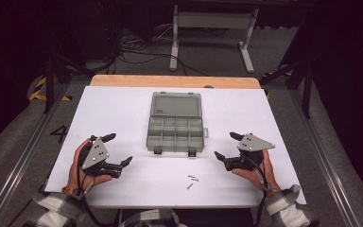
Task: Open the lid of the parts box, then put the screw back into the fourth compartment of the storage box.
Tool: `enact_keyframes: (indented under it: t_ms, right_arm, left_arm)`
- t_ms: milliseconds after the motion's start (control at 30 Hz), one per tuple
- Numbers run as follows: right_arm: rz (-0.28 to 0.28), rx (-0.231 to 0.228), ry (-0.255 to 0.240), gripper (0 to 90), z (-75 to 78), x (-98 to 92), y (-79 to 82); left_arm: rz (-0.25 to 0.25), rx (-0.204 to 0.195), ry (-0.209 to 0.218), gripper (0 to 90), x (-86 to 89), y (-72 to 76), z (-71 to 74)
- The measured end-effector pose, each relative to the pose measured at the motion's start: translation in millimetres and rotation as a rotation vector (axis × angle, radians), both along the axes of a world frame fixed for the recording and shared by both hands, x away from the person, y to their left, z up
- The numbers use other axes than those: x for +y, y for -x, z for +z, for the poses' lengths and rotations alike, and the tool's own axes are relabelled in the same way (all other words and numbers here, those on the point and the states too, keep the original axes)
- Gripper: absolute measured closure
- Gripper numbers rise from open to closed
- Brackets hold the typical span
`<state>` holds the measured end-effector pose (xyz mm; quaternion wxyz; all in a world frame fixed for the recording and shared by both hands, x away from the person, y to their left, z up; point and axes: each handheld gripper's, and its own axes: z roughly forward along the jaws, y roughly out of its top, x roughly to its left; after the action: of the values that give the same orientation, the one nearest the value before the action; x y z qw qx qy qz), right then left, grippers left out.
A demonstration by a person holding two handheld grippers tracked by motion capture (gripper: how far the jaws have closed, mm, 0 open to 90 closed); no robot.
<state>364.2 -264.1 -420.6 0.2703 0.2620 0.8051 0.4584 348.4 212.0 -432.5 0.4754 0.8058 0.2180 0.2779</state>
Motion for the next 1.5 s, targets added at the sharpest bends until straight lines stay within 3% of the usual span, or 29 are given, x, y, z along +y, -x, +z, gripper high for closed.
enact_keyframes:
  t_ms: [433, 833, 1333, 1500]
  right_arm:
    - [-0.009, 0.014, 0.007, 11.1, -9.9, -6.4, 14.3]
    - [-0.021, 0.039, 0.027, 12.2, -18.9, -8.7, 20.7]
    - [0.026, 0.092, 0.032, 18.6, -18.4, 1.5, 21.0]
    - [0.065, 0.142, 0.016, 27.6, -15.8, 5.6, 21.7]
  left_arm:
    - [0.021, 0.045, 0.033, 6.3, 12.9, 11.5, -15.8]
    - [0.016, 0.047, 0.04, 6.4, 14.6, 13.0, -18.6]
    - [0.018, 0.06, 0.038, 6.6, 14.2, 11.3, -21.4]
    - [0.016, 0.059, 0.04, 6.6, 13.2, 11.0, -20.9]
